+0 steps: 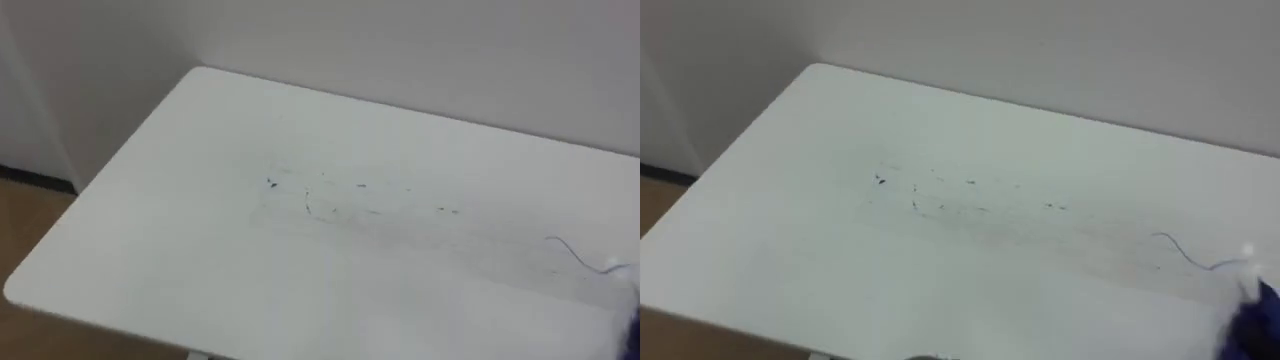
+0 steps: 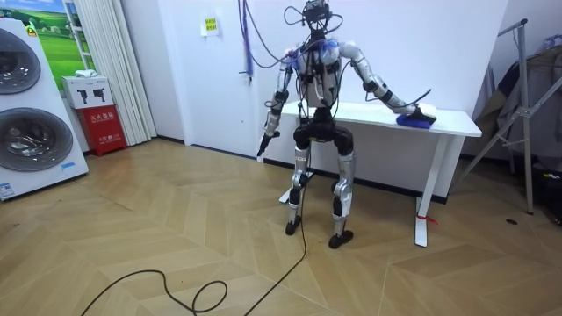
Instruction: Wipe table
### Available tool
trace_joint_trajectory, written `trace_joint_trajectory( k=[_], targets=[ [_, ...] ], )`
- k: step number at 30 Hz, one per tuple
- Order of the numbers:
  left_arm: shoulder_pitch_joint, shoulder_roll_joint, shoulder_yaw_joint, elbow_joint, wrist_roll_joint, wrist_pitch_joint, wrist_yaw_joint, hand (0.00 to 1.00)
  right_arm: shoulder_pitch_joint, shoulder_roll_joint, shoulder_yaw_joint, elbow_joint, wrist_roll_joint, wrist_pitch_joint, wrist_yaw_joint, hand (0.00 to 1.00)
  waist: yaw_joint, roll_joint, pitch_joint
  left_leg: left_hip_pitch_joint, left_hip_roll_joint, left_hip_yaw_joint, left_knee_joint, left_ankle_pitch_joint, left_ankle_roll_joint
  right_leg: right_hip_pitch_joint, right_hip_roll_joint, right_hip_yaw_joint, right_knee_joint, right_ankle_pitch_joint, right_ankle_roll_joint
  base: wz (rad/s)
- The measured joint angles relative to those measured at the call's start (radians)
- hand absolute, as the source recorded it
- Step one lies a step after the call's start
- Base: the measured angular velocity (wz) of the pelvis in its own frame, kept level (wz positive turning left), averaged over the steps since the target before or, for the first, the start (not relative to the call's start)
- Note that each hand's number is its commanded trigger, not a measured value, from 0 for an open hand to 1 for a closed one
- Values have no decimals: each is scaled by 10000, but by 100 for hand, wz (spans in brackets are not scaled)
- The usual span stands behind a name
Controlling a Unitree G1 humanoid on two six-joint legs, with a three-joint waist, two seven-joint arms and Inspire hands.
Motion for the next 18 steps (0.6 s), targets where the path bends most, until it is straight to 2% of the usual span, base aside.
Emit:
trace_joint_trajectory(
  k=[1, 2, 3, 4, 5, 6, 7, 8, 9, 10, 11, 12, 13, 14, 15, 16, 17, 18],
  targets=[
    [-109, -9, -210, -13, 17, -2, 34, 0, -80, 91, 154, -175, 1, 236, -104, 100, 105, 16, 6, 136, 66, 224, 46, -59, -2, -21, 10, 139, 66, 28, -39, -55],
    [-357, -50, -440, 114, 34, 8, 64, 0, -393, 299, 437, -419, -27, 638, -221, 100, 350, 68, 38, 157, 184, 443, 187, -178, -66, -104, 62, 202, 108, 98, -133, -66],
    [-527, -81, -578, 194, 84, 33, 81, 0, -582, 404, 687, -551, -34, 807, -321, 100, 602, 98, 45, 146, 307, 673, 296, -239, -76, -244, 111, 297, 204, 147, -193, -101],
    [-871, -115, -954, 464, 102, 48, 181, 0, -1253, 662, 1539, -855, -126, 1170, -397, 100, 1145, 181, 64, 8, 571, 1006, 636, -389, -115, -653, 174, 280, 506, 251, -356, -120],
    [-1259, -176, -1147, 846, 111, 65, 183, 0, -2303, 1170, 2469, -1024, -753, 1463, -270, 100, 1553, 213, 81, -170, 867, 1249, 957, -535, -77, -1106, 175, 70, 917, 316, -461, -120],
    [-1466, -189, -1266, 1021, 110, 63, 186, 0, -2931, 1497, 3038, -1028, -1075, 1550, -110, 100, 1759, 244, 102, -298, 1041, 1416, 1148, -583, -115, -1332, 104, -119, 1128, 330, -479, -91],
    [-1873, -194, -1490, 1233, 107, 33, 150, 0, -4178, 2090, 4046, -1035, -1748, 1637, 342, 100, 2262, 318, 151, -575, 1424, 1681, 1492, -652, -159, -1784, 10, -343, 1844, 174, -400, -39],
    [-2260, -207, -1590, 1480, 91, -172, 110, 0, -5274, 2700, 4862, -1024, -2301, 1577, 848, 100, 2761, 277, 189, -836, 1575, 1837, 1710, -620, -262, -2095, -607, -547, 3331, -318, -362, -12],
    [-2405, -211, -1714, 1506, 85, -257, 104, 0, -5777, 2927, 5095, -996, -2493, 1441, 1081, 100, 2993, 259, 203, -947, 1692, 2042, 1793, -566, -361, -2127, -977, -559, 3791, -544, -364, 38],
    [-2558, -220, -1903, 1455, 42, -449, 69, 0, -6887, 3133, 5458, -658, -2696, 1045, 1419, 100, 3537, 283, 236, -1313, 1830, 2127, 2017, -477, -462, -2111, -1682, -399, 4234, -861, -299, 53],
    [-2608, -137, -1928, 1346, -79, -582, 34, 0, -7867, 3134, 5813, -434, -2684, 776, 1651, 100, 4021, 247, 251, -1762, 1851, 2007, 2072, -306, -609, -2131, -2240, -212, 3869, -926, -242, 57],
    [-2551, -69, -1920, 1329, -103, -583, 17, 0, -8264, 3134, 5918, -366, -2666, 656, 1680, 100, 4155, 241, 249, -1968, 1884, 1852, 2050, -206, -713, -2135, -2395, -116, 3476, -902, -216, 56],
    [-2461, 89, -1791, 1366, -102, -488, -19, 0, -8741, 3123, 5972, -324, -2604, 477, 1639, 100, 4340, 256, 256, -2242, 2092, 1446, 1927, 84, -1064, -2163, -2523, 70, 2677, -855, -189, 55],
    [-2443, 334, -1549, 1452, -97, -439, -67, 0, -8833, 3048, 5987, -237, -2455, 423, 1632, 100, 4475, 235, 244, -2276, 2441, 1058, 1681, 318, -1445, -2285, -2514, 281, 2217, -645, -249, 60],
    [-2431, 480, -1461, 1498, -98, -440, -84, 0, -8774, 3003, 5996, -148, -2393, 423, 1643, 100, 4456, 251, 262, -2267, 2609, 797, 1554, 435, -1651, -2311, -2498, 306, 2022, -449, -245, 75],
    [-2444, 827, -1262, 1552, -96, -446, -150, 0, -8539, 2813, 5954, 158, -2347, 362, 1688, 100, 4340, 124, 256, -2251, 2875, 233, 1436, 575, -1912, -2379, -2422, 263, 1780, 36, -225, 96],
    [-2415, 1057, -1111, 1540, -99, -455, -223, 0, -7940, 2469, 5925, 224, -2370, 344, 1823, 100, 4177, 86, 255, -2248, 3257, -333, 1445, 628, -1846, -2412, -2127, 353, 2575, -94, 668, 83],
    [-2338, 1088, -1038, 1533, -108, -465, -243, 0, -7570, 2279, 5864, 246, -2313, 265, 1898, 100, 4177, 79, 259, -2204, 3468, -416, 1445, 741, -1475, -2428, -1941, 339, 2927, -436, 645, 46]
  ],
)
